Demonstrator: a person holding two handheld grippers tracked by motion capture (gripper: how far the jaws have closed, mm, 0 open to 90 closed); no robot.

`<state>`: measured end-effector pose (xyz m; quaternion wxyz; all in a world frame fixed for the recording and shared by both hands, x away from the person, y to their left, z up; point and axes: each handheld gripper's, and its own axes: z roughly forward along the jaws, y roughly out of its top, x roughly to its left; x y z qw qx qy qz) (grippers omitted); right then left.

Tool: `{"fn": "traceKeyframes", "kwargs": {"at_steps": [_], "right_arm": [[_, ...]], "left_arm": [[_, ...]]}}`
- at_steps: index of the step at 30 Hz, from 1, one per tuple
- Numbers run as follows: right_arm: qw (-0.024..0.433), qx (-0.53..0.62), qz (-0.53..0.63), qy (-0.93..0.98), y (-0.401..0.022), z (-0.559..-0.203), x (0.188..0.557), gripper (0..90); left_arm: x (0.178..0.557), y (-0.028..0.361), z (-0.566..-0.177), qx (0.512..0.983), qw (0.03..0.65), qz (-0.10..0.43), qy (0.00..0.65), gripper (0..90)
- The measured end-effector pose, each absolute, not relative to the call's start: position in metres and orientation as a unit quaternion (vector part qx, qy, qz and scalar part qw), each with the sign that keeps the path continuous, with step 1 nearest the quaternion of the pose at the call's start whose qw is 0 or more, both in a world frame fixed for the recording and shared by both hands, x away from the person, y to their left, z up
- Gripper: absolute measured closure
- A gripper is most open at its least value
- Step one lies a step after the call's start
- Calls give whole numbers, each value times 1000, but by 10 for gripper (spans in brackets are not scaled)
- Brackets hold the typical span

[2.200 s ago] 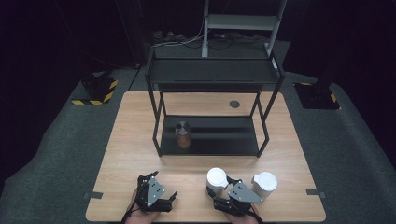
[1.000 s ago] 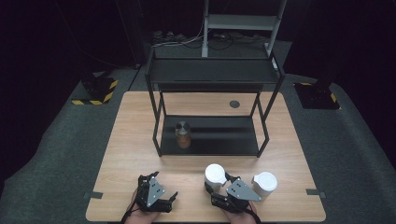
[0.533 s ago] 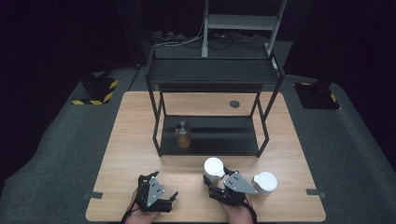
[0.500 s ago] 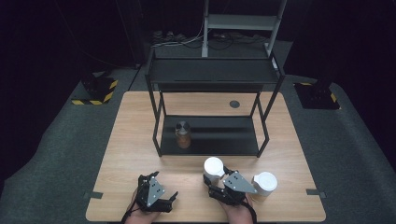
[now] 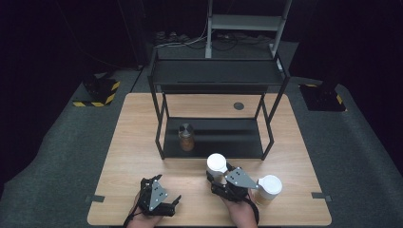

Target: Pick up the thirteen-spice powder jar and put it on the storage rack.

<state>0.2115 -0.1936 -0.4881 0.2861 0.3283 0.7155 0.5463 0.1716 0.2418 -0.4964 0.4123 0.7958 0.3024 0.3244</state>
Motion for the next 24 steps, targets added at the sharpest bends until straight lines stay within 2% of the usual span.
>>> {"fn": "traceKeyframes", "kwargs": {"at_steps": [24], "right_arm": [[305,326,547,708,-181,-468,233,301]], "left_arm": [[172,246,-497,791,422,319,308,11]]}}
